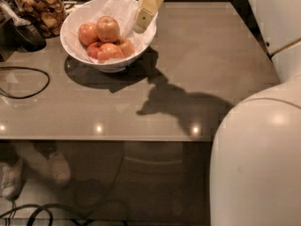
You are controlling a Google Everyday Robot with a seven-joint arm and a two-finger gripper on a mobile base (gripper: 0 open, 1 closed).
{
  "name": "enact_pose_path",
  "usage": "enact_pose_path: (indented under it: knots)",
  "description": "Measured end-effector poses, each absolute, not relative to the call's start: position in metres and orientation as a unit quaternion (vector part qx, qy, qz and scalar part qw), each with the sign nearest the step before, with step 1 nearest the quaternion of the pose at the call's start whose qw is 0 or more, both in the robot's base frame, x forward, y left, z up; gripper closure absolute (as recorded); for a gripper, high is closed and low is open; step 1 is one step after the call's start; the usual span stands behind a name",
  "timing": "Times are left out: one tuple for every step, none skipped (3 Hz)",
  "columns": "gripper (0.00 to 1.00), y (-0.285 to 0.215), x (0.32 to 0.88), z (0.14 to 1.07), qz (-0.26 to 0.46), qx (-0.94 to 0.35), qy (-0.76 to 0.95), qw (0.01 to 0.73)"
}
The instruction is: Pick apple from white bowl
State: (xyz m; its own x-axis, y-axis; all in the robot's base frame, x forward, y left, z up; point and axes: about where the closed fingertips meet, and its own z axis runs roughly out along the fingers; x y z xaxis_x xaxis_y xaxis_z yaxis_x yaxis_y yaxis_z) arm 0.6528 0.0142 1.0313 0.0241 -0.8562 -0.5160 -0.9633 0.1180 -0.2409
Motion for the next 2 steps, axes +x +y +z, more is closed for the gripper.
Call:
enact_pose_path:
  knots:
    - [0.0, 0.021, 0.666, 1.029, 0.109, -0.642, 0.696, 0.302]
    - [0.0, 0.043, 0.683, 1.019, 0.139, -0.643, 0.689, 0.304]
